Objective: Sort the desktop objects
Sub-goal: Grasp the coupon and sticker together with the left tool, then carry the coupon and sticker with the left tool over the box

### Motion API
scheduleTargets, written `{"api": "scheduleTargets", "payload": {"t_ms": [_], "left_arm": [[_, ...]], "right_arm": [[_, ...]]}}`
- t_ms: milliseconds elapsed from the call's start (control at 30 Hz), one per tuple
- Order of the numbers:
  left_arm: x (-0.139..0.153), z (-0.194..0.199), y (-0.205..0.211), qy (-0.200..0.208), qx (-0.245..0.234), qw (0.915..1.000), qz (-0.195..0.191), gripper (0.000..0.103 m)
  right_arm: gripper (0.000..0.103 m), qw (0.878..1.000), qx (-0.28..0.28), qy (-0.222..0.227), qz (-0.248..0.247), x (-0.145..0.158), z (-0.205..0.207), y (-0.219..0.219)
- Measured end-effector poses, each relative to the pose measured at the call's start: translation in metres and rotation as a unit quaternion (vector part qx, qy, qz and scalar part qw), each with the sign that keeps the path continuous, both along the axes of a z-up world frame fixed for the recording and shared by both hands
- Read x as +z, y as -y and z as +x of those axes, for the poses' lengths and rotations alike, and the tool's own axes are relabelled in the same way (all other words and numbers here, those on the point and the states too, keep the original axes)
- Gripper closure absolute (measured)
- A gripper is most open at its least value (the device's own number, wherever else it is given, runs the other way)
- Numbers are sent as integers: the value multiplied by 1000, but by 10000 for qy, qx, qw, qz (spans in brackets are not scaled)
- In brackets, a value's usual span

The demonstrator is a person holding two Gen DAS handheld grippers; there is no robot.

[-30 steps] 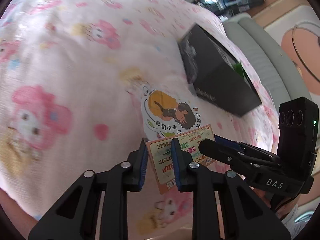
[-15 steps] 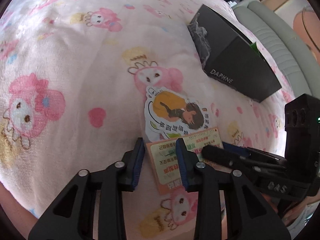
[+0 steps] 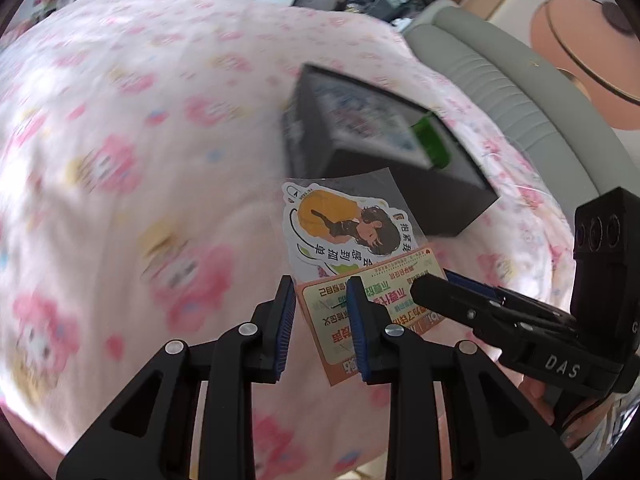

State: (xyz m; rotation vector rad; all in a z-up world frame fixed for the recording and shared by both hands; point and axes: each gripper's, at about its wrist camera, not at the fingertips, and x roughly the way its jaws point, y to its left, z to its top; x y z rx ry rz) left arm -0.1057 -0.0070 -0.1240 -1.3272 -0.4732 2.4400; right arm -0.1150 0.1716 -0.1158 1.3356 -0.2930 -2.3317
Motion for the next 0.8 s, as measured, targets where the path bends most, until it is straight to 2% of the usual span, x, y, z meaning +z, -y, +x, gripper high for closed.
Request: {"api": "scheduleTargets", "payload": {"t_ms": [233,367,567,800], "left_arm": [[33,-53,-65,-427,-474,9980,12,77],[37,-89,-98,-467,-569,9973,-17,77],[41,-142,-147,-521,-708,9961,-64,77],[17,-184,-184,-329,-763,9961,-308,77]], "right_arm": [[68,9978,-531,-387,119,36,-32,-63],[68,9947,-776,-633,218,53,-61,-96],[67,9915,-1141,-587,234,44,-105,-136],[67,9888,-1344,-449,459,22,-142,-159]]}}
